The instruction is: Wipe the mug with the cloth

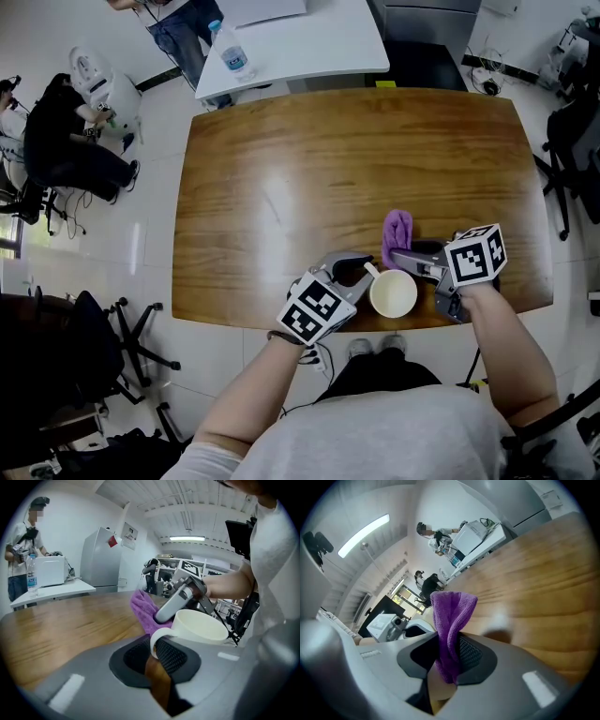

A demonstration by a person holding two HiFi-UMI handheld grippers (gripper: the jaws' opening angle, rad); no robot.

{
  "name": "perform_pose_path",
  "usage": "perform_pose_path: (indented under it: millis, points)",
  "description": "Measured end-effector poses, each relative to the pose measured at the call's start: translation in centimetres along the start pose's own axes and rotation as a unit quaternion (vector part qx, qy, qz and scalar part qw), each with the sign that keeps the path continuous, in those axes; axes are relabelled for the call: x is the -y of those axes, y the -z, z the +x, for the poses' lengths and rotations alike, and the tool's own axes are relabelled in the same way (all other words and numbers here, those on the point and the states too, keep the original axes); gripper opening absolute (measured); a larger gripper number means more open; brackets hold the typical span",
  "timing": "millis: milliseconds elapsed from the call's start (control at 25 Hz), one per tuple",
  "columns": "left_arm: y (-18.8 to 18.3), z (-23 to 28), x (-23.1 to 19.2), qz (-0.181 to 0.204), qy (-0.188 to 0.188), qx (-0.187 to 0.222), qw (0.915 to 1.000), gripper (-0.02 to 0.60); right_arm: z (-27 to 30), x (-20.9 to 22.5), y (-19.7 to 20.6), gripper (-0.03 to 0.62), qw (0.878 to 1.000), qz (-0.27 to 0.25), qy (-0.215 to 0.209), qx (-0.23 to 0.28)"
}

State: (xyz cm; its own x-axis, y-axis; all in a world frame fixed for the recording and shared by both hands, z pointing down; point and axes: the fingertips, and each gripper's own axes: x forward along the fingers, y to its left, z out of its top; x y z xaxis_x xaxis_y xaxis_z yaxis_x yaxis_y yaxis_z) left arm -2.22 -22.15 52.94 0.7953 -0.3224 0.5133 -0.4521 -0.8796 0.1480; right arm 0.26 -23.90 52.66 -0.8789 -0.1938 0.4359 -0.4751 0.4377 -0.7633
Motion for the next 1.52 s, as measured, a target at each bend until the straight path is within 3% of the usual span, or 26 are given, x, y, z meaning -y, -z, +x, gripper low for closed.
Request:
perform_pose_path:
  millis: [360, 480, 640, 840, 920, 1000, 1120, 1240, 1360, 1520]
  points:
    - [0.3, 0.1, -0.1, -0.003, -0.002, -0.004, 1.0000, 0.030, 0.2, 0.8, 0.7, 0.106, 0.999, -0.024, 0.021, -0.016]
    - [0.8, 0.0, -0.2, -0.001, -0.005, -0.014, 0.9999, 0.029, -0.5, 0.2, -0.5, 0.106, 0.999, -0.034, 0.023, 0.010]
    - [1.7, -0.4, -0.4, -0.016, -0.006, -0.030, 0.9994, 0.086, -1.5, -1.7, -3.0, 0.106, 0.997, -0.058, 0.021, 0.055]
    - [2.8, -2.9, -0.5, -0.045, -0.012, -0.021, 0.9987, 0.087, -4.0, -5.0, -4.7, 0.106, 0.987, -0.130, 0.041, 0.083]
    - [3.2, -4.7, -1.0, -0.061, -0.026, -0.004, 0.9978, 0.087, -5.6, -7.2, -5.0, 0.106, 0.979, -0.167, 0.045, 0.106]
    - [2.0, -7.2, -1.4, -0.073, -0.044, 0.044, 0.9954, 0.086, -6.9, -9.5, -4.6, 0.106, 0.972, -0.196, 0.052, 0.118]
    - [-3.2, -11.4, 0.2, -0.072, -0.051, 0.147, 0.9852, 0.060, -8.8, -12.8, -2.9, 0.106, 0.965, -0.225, 0.060, 0.123]
    - [-9.1, -14.9, 4.7, -0.045, -0.018, 0.210, 0.9766, 0.000, -10.7, -16.5, -0.3, 0.106, 0.956, -0.259, 0.070, 0.120]
    - [-12.2, -17.7, 9.8, -0.008, 0.006, 0.234, 0.9722, 0.000, -11.4, -19.9, 2.8, 0.106, 0.948, -0.290, 0.063, 0.112]
    - [-11.4, -18.9, 17.9, 0.020, 0.008, 0.222, 0.9748, 0.000, -13.2, -23.4, 9.3, 0.106, 0.940, -0.325, 0.046, 0.098]
